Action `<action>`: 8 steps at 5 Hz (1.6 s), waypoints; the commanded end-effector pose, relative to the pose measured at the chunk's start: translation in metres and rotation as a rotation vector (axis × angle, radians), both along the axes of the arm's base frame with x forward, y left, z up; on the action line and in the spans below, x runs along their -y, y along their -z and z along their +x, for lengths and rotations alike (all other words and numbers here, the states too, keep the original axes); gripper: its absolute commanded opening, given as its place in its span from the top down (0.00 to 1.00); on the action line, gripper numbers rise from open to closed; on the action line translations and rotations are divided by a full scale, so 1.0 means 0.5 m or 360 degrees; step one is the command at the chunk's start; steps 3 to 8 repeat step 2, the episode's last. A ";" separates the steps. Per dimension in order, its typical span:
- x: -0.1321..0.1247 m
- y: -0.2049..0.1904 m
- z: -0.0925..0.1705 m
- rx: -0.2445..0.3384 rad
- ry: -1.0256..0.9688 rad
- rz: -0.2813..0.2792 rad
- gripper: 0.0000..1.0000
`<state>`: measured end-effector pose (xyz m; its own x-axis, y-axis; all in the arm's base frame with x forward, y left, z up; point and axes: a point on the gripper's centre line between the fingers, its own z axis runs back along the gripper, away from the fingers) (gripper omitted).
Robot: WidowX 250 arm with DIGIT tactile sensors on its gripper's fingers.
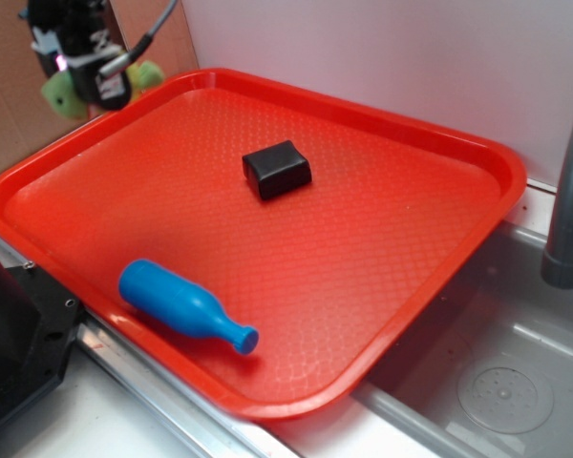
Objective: Grab the green animal.
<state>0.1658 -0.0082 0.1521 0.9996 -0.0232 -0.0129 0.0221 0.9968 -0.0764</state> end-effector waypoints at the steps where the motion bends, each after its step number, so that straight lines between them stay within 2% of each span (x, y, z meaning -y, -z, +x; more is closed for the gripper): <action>1: 0.040 -0.058 0.043 0.0121 -0.0052 -0.0095 1.00; 2: 0.015 -0.045 0.044 0.0088 -0.0122 -0.0147 1.00; 8: 0.015 -0.045 0.044 0.0088 -0.0122 -0.0147 1.00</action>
